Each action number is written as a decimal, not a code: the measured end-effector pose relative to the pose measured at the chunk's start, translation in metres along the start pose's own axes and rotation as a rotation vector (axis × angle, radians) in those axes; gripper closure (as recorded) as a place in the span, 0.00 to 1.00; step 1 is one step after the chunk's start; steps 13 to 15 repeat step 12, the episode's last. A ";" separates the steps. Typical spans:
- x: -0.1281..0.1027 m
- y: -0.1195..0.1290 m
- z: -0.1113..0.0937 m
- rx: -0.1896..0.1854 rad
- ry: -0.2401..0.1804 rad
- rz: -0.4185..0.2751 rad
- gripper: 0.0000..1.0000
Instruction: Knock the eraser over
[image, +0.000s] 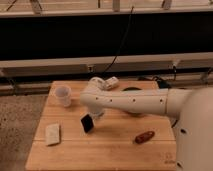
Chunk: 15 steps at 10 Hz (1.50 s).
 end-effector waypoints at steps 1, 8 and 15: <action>0.000 -0.003 0.000 0.001 0.001 -0.015 1.00; -0.031 -0.025 -0.004 0.004 -0.004 -0.127 1.00; -0.055 -0.038 -0.004 0.015 0.011 -0.198 1.00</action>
